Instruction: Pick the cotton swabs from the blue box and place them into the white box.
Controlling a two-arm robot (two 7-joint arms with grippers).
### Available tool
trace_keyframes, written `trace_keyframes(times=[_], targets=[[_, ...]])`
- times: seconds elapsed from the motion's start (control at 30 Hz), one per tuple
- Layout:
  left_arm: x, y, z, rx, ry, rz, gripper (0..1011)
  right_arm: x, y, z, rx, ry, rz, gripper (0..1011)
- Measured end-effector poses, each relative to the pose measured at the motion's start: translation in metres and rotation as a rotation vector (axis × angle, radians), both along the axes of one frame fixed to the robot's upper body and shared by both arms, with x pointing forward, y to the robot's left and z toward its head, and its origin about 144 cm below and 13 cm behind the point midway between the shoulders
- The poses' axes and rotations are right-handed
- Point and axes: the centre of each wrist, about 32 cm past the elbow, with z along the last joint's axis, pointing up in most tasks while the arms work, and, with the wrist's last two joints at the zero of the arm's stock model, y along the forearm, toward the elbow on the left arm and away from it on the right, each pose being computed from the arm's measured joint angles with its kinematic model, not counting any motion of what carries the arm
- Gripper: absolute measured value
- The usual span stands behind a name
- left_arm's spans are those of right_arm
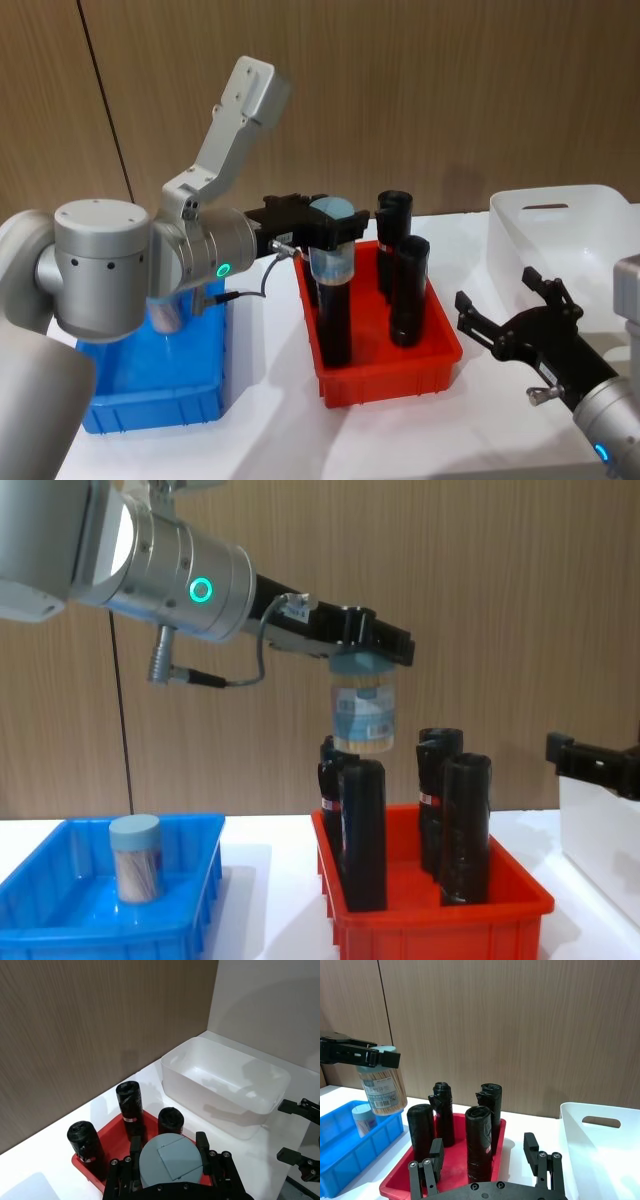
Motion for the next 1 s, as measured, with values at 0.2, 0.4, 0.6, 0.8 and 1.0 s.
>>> trace_keyframes(times=[0.2,0.4,0.6,0.8,1.0], targets=[[0.001,-0.001,0.002,0.002,0.002,-0.006,666,0.001,-0.001,0.001,-0.002,0.007,0.012,1002],[0.001,-0.002,0.002,0.004,0.003,-0.01,666,0.008,-0.005,0.005,-0.006,0.039,0.055,1002],[0.002,-0.003,0.003,0.004,0.003,-0.012,666,0.017,-0.009,0.009,-0.01,0.076,0.109,1002],[0.002,-0.003,0.003,0.005,0.004,-0.013,666,0.03,-0.014,0.015,-0.002,0.111,0.169,1002],[0.002,-0.003,0.003,0.006,0.004,-0.014,666,0.041,-0.017,0.02,0.018,0.134,0.221,1002]])
